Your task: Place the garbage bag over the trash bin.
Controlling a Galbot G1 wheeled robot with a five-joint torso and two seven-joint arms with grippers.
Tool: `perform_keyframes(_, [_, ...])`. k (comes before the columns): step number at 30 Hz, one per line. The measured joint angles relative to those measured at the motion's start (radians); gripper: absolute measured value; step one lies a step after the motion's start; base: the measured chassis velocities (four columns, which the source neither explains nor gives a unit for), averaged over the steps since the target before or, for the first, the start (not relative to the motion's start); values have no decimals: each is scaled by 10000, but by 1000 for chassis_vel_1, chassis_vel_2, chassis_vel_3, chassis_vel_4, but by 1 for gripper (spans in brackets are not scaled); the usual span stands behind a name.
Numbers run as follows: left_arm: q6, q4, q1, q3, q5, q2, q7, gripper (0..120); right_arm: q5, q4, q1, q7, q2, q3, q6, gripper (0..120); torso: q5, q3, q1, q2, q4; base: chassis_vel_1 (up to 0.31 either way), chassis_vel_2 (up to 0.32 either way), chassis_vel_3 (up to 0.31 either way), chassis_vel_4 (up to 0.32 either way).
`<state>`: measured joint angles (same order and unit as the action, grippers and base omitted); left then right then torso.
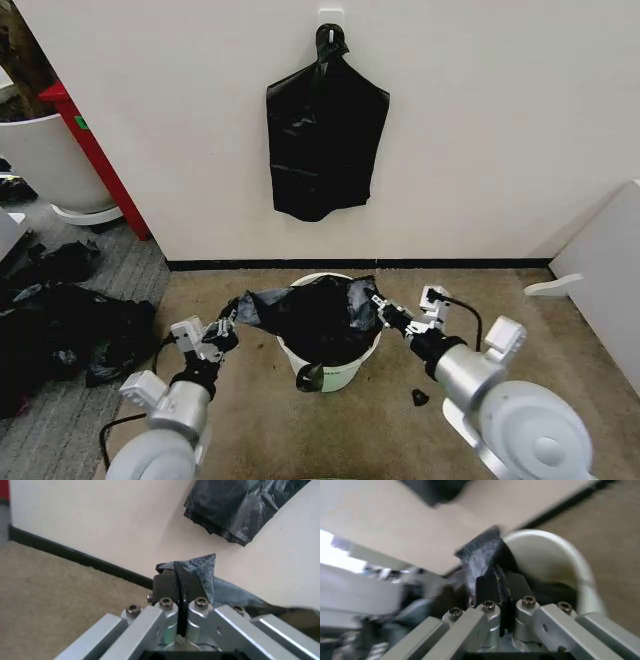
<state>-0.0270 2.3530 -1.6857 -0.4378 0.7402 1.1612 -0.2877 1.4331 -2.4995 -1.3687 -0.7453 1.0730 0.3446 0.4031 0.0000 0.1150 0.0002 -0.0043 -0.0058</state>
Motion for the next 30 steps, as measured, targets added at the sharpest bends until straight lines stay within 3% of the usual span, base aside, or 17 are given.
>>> perform_keyframes(3, [-8, 524, -391, -106, -176, 79, -154, 0, 17, 0, -264, -1202, 11, 146, -25, 0, 1, 0, 0, 0, -1, 0, 0, 0, 0])
perform_keyframes(12, [-642, 1346, -1066, -203, -23, 186, -505, 0, 312, -5, -544, -2789, 183, 287, -116, 0, 2, 0, 0, 0, -1, 0, 0, 0, 0])
perform_keyframes(22, [-858, 75, -1093, 157, -486, 345, -363, 0, 263, -33, -960, -2502, 531, -90, 556, 0, -1, 1, 0, 0, -2, 0, 0, 0, 0])
perform_keyframes(30, [-951, -535, -1108, 321, -729, 372, -163, 0, 584, -24, -1307, -3177, 639, -80, 902, 0, 1, 1, 0, 0, -1, 0, 0, 0, 0])
